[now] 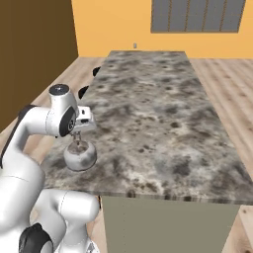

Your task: The kettle is done boiling. Turn off the stove, then wait for 300 timesteps before moving the kettle to the dining table.

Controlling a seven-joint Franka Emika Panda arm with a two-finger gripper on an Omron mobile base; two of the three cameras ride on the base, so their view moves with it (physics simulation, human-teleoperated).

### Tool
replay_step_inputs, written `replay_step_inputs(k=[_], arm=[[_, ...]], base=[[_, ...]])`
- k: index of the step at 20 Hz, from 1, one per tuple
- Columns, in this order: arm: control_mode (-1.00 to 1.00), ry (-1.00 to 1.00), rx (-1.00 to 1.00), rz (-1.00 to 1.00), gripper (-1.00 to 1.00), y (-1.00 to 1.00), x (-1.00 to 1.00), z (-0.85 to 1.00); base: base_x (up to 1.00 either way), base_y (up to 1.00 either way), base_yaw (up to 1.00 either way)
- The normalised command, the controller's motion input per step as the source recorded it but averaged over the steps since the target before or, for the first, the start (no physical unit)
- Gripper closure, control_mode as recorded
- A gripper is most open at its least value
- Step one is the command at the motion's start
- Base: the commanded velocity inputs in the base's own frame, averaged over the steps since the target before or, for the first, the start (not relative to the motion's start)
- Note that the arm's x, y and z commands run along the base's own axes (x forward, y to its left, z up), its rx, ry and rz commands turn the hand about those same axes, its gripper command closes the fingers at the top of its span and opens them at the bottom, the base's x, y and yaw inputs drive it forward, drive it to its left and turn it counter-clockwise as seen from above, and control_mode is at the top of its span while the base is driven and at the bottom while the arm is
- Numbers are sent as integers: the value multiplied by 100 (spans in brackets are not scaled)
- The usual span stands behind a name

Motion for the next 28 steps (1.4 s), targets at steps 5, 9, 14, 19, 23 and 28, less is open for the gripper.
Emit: replay_step_inputs(k=[5,9,14,19,23,28], arm=[[-100,-1,0,0,100,13,38,-3],[-100,-1,0,0,100,13,35,-8],[-100,-2,0,0,100,15,23,-13],[-100,-1,0,0,100,9,19,-17],[-100,0,0,0,100,3,21,-18],[-100,0,0,0,100,0,19,-20]], base=[[0,0,0],[0,0,0],[0,0,0],[0,0,0],[0,0,0],[0,0,0]])
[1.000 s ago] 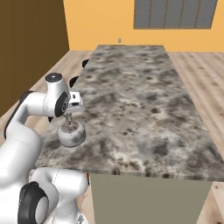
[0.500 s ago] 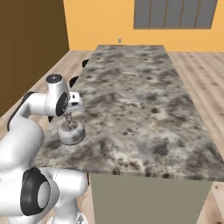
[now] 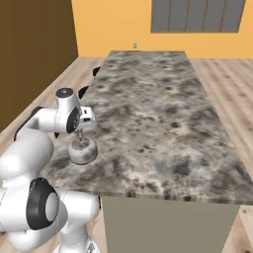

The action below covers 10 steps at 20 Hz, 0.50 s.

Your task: The kettle is done boiling. Turn off the stove, then wait for 300 timesteps before moving the kettle to the dining table.

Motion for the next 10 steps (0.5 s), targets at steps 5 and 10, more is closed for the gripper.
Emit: replay_step_inputs(k=[5,10], arm=[[-100,0,0,0,100,0,15,-21],[-100,0,0,0,100,0,10,-20]], base=[[0,0,0],[0,0,0]])
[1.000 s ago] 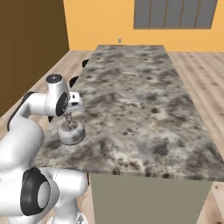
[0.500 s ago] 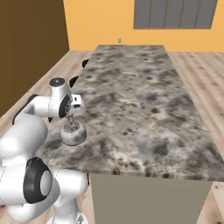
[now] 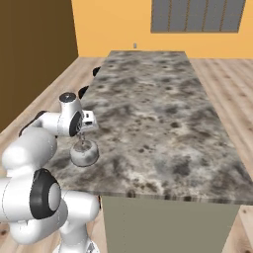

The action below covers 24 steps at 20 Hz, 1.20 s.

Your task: The kettle is done boiling. Turn off the stove, then wait for 300 timesteps before moving the kettle to the dining table.

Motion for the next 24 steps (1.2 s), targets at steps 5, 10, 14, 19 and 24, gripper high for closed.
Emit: replay_step_inputs(k=[5,10,14,19,24], arm=[[-100,0,0,0,100,1,4,-20],[-100,0,0,0,100,3,3,-16],[-100,0,0,0,100,3,4,-14],[-100,0,0,0,100,4,4,-14],[-100,0,0,0,100,5,3,-13]], base=[[0,0,0],[0,0,0],[0,0,0],[0,0,0],[0,0,0]])
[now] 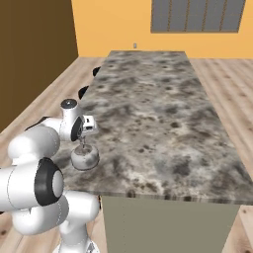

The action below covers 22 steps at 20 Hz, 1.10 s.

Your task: The kettle is done boiling. Turn off the stove, then wait for 300 timesteps before moving the kettle to the dining table.

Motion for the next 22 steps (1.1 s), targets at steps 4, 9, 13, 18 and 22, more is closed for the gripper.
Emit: replay_step_inputs(k=[4,9,13,18,22], arm=[[-100,0,0,0,-100,2,0,-5],[-100,0,0,0,-100,0,-1,0],[-100,0,0,0,-100,0,-3,4],[-100,1,-1,-1,-100,0,0,29],[-100,2,-3,-2,-100,0,0,36]], base=[[0,0,0],[0,0,0],[0,0,0],[0,0,0],[0,0,0]])
